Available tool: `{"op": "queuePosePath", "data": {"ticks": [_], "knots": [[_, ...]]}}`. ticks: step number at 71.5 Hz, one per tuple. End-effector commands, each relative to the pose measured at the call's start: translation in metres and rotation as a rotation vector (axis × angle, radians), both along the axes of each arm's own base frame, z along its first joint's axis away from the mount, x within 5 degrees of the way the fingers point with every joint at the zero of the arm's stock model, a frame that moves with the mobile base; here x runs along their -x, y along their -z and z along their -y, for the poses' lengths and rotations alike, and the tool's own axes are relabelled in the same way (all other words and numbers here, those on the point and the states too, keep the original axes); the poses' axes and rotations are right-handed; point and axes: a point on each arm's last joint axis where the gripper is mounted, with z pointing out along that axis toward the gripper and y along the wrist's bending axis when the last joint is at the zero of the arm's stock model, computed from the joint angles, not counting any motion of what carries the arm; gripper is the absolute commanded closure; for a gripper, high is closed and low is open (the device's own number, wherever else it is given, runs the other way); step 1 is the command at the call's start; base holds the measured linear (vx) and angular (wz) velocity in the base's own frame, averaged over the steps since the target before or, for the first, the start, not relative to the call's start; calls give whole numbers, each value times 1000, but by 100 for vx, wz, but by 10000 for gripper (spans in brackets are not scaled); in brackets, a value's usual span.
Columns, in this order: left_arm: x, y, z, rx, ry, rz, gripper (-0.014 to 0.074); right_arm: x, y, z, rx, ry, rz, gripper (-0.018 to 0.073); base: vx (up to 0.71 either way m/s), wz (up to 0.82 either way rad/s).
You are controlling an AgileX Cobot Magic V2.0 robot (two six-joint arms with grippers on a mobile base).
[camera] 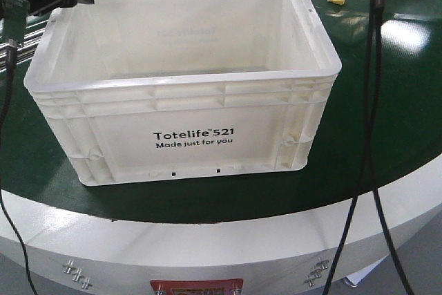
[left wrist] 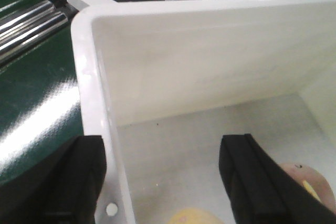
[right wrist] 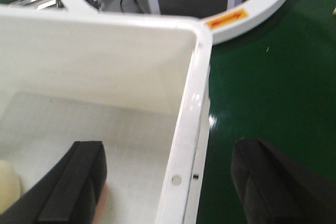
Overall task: Place moving items into box and shelve
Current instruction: 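Lower both grippers onto the crate's side rims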
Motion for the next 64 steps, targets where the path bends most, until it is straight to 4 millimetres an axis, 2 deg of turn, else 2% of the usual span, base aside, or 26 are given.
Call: {"op": "queuePosePath", "data": {"ticks": [1,8,20,30,46,64], "knots": [[5,-24,-1,30,-15,78,23,7,-22,2,-37,11,58,20,0,0],[6,-21,-1,25,-7,52,23,6,-12,1,-25,-2,-17,20,0,0],[6,-21,-1,23,-4,44,23,5,-5,-2,-33,-15,-65,27,0,0],[7,-22,-4,-34,-8,60,23,5,-6,-3,-58,-17,-59,43,0,0],[10,-28,-7,-31,-39,72,23,3,-7,-3,-61,-12,-43,55,0,0],[10,-25,-7,-25,-43,35,23,2,-4,-4,-64,-12,-49,55,0,0]]}}
